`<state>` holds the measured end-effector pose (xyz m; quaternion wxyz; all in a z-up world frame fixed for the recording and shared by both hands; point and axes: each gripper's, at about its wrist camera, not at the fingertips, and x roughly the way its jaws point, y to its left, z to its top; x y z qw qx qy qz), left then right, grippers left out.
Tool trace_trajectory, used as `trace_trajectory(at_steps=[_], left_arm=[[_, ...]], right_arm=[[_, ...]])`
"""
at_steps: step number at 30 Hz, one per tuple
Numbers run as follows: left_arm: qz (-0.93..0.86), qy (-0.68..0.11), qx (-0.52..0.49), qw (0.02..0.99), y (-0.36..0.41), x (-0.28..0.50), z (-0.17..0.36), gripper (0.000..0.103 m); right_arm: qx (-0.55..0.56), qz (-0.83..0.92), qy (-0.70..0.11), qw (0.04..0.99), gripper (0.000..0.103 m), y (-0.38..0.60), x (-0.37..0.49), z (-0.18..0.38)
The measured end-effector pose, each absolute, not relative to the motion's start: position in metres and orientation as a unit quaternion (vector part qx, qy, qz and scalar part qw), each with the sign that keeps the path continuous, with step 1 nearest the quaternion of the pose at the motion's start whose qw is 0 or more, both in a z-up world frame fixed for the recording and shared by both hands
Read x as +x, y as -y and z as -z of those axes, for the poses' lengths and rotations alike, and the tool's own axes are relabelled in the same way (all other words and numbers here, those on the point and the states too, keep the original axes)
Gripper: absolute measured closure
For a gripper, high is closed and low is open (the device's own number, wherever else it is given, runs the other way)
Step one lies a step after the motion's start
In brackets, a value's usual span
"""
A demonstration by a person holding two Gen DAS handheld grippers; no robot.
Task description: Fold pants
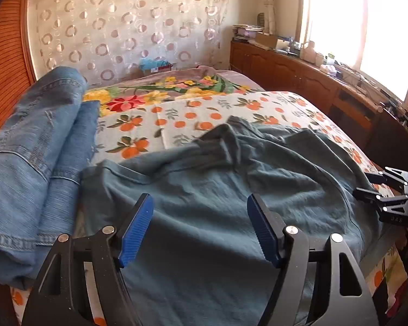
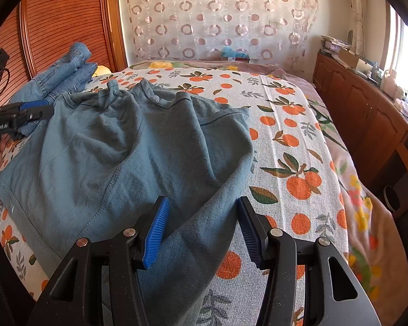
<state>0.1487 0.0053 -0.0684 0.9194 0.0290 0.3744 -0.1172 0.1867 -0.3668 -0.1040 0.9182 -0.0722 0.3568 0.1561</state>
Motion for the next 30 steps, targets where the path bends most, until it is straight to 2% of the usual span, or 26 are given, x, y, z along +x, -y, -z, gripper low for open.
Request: trace_trajectory(at_steps=[13,20,27,30], left_arm=[[0.121,-0.381,0.030,0.916,0.005,0.133,0.089,0.031],[0.099,-0.360,0.036,0.927,0.005,0.125,0.086,0.031],[0.090,-0.331,0.029,0.939,-0.001,0.118,0.079,0.031],[0.085,-0.334,0.022,0.938,-0.003,0.120,0.079,0.031]], right_arm=[[-0.058,-0.149,-0.359,0.920,0.050,0.374,0.189,0.103],[-0.068,-0.106,-0.328,0.936,0.050,0.379,0.200,0.081],[-0.105,-0.130,-0.348,0.923,0.071,0.358,0.248,0.072],[-0.109,-0.134,-0.372,0.912,0.075,0.355,0.272,0.077]])
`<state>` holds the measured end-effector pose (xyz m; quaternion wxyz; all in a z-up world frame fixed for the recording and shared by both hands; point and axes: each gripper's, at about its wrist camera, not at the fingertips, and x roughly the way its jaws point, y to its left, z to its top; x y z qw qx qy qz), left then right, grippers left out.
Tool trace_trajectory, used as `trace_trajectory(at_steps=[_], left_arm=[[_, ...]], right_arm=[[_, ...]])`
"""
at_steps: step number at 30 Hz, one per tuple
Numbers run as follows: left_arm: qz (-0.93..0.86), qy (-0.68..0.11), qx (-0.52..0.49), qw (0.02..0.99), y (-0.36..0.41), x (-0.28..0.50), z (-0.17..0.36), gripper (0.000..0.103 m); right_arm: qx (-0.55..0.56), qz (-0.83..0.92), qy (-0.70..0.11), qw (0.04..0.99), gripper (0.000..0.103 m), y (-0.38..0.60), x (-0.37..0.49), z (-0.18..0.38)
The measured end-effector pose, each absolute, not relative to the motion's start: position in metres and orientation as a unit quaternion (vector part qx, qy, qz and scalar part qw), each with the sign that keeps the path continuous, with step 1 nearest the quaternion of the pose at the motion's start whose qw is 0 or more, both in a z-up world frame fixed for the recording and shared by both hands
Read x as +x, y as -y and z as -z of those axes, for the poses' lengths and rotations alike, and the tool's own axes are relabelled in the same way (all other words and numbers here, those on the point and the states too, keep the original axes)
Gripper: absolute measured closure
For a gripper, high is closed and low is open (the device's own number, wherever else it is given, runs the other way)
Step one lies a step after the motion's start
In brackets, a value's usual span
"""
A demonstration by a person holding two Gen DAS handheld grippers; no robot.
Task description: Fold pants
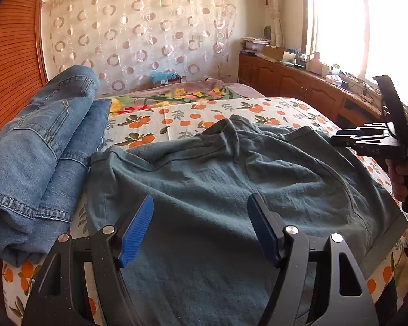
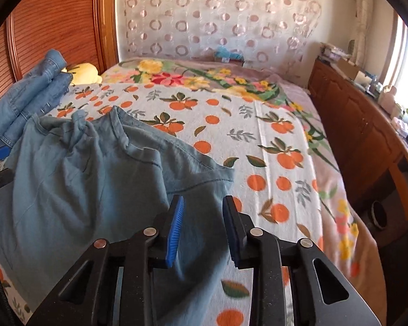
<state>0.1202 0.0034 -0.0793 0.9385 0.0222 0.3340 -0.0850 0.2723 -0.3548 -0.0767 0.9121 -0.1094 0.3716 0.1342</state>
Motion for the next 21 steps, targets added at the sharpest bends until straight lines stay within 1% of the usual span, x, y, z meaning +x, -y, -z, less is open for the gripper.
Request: trace_trajectory(at_steps=[5,6,7,8,9,13,18,21], left_arm=[[0.082,-0.329,0.019,0.940,-0.004,0.120,0.080,0.031],[0.082,-0.330,0.019,0.940,-0.004,0.120,0.080,0.031],[0.081,-0.331,0.020,0.940,-0.003,0.120,0.081,0.031],[0.081,-0.332,0.021,0.940,-0.003,0.120,0.081,0.031],[0.082,-0.333,0.022,0.939,-0.002,0.121,0.082,0.031],[0.081,-0.333,0.021,0.939,-0.003,0.121,0.082,0.031],[0.080,-0.336,0.021,0.938,-0.002,0.121,0.083,0.031],[0.078,-0.338,0.022,0.938,-0.002,0.123,0.083,0.031]], right_arm=[[-0.131,-0.132,-0.398,0.898,0.076,0.348,0.303,0.084],[-0.137,-0.132,-0.398,0.897,0.078,0.344,0.306,0.085],[-0.142,-0.132,-0.398,0.897,0.082,0.341,0.309,0.083],[-0.148,-0.133,-0.399,0.895,0.095,0.339,0.310,0.083],[-0.154,-0.133,-0.399,0.894,0.100,0.337,0.312,0.084],[-0.168,-0.127,-0.381,0.900,0.102,0.335,0.315,0.080],[-0.124,-0.073,-0.346,0.927,0.102,0.356,0.317,0.067],[-0.110,-0.052,-0.362,0.924,0.102,0.367,0.325,0.074]])
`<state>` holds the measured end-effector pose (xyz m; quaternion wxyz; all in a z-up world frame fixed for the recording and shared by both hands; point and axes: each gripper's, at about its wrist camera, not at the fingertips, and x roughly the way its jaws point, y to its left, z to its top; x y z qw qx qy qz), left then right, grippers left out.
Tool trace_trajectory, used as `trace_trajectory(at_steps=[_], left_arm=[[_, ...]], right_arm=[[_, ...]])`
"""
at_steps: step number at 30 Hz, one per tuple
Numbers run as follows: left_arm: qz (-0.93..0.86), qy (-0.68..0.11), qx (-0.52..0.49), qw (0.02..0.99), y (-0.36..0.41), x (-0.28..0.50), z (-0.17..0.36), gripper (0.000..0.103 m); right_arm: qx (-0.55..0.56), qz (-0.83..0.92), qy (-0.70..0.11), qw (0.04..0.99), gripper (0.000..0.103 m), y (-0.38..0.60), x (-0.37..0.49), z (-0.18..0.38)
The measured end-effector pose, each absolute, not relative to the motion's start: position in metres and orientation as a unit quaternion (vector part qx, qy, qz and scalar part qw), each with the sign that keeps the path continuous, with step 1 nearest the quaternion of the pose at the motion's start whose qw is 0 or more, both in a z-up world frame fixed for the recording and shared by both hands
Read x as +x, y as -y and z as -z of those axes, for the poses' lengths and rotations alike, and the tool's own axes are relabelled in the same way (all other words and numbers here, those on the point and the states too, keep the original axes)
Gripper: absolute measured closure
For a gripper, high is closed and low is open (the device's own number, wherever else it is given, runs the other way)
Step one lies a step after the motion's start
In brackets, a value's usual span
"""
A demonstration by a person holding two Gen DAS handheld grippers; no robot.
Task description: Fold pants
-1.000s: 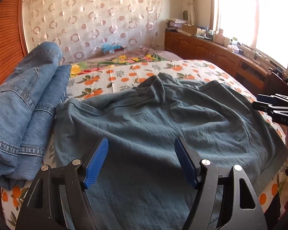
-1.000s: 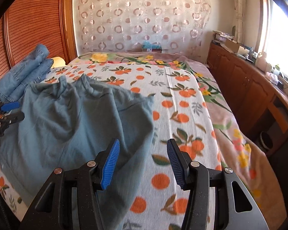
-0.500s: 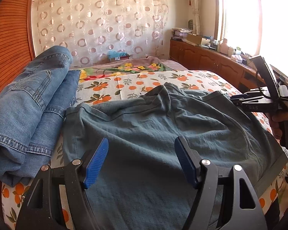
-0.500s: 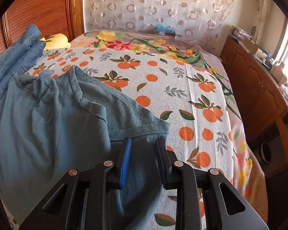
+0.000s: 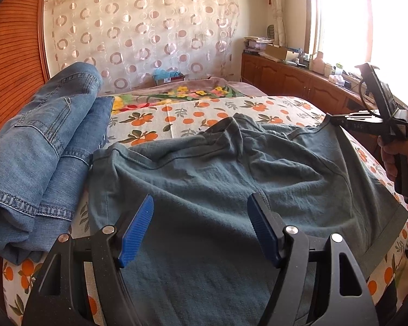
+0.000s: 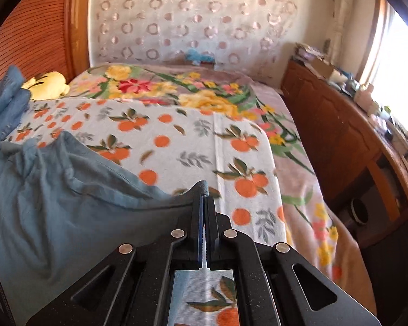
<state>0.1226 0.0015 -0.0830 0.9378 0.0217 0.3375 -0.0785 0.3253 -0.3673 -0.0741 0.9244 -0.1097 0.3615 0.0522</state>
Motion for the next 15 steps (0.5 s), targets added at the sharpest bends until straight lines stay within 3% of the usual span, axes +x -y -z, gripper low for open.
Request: trace_trajectory(at_steps=[8,15], left_arm=[[0.075,-0.340,0.019,0.937,-0.002,0.122,0.084,0.031],[0.067,-0.337,0.029,0.939,0.001,0.121,0.084,0.030]], right_arm=[[-0.080,-0.093,-0.354,0.927,0.096,0.375,0.294,0.071],[-0.082,-0.135,-0.338,0.928,0.070,0.368,0.218,0.077]])
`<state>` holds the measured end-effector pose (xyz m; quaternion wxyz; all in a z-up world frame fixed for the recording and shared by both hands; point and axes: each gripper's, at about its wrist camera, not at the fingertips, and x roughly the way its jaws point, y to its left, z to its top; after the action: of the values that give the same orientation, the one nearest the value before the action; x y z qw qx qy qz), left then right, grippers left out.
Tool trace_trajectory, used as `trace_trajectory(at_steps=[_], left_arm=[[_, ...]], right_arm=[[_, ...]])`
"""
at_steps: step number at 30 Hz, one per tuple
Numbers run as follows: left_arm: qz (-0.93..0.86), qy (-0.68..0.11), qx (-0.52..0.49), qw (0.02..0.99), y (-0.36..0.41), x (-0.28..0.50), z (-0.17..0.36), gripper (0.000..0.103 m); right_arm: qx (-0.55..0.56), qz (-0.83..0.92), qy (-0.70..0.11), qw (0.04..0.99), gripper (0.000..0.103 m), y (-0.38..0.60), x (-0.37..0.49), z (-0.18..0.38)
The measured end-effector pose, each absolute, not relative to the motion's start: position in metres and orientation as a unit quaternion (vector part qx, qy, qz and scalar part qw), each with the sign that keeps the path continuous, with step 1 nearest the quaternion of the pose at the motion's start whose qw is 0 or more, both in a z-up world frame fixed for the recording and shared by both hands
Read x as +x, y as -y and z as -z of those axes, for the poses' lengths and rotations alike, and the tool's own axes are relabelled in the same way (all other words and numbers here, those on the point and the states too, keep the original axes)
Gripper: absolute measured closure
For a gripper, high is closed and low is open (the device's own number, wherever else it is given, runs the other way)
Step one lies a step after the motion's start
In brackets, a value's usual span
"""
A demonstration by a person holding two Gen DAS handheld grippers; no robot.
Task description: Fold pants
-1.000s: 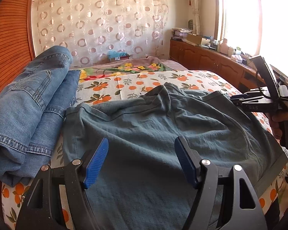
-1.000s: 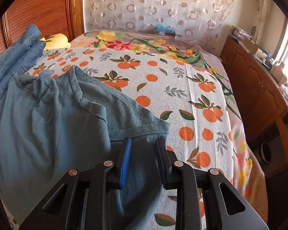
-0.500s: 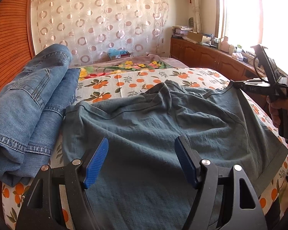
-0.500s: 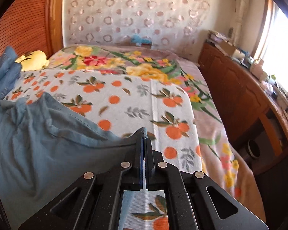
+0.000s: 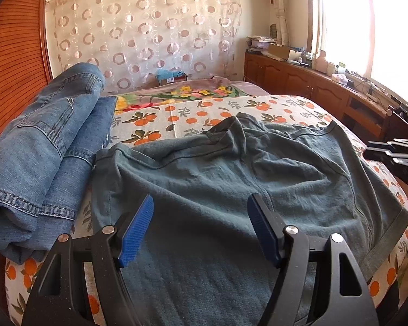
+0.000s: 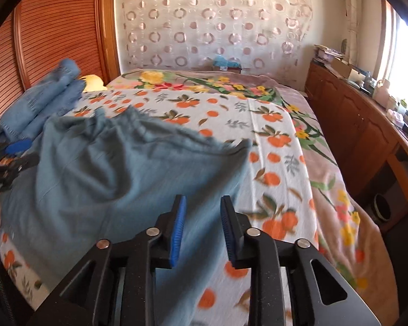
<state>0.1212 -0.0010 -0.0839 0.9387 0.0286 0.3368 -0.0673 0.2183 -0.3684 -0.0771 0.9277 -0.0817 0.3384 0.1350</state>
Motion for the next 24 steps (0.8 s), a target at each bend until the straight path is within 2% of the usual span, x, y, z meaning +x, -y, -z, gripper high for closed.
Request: trace_trajectory(at_steps=[5,12,19,20,24], left_arm=[[0.064,-0.333,0.032,0.940,0.002,0.120,0.083,0.030],[0.065,-0.320,0.028,0.945,0.000,0.114,0.079,0.028],[0.104,-0.340,-0.005,0.935,0.000,0.093,0.080,0.028],[0.106,-0.341,-0.006,0.934,0.000,0.089,0.081,0.024],[0.115,-0.336,-0.005,0.935,0.001,0.073,0.081,0.021]], right_arm=[[-0.043,-0.150,-0.348,0.925,0.062,0.384,0.173,0.086],[-0.051,-0.125,-0.346,0.928,0.061,0.393,0.135,0.092],[-0.047,-0.125,-0.348,0.928,0.061,0.386,0.117,0.089],[-0.045,-0.126,-0.350,0.927,0.061,0.384,0.114,0.091],[-0.035,-0.128,-0.358,0.924,0.061,0.388,0.112,0.095]])
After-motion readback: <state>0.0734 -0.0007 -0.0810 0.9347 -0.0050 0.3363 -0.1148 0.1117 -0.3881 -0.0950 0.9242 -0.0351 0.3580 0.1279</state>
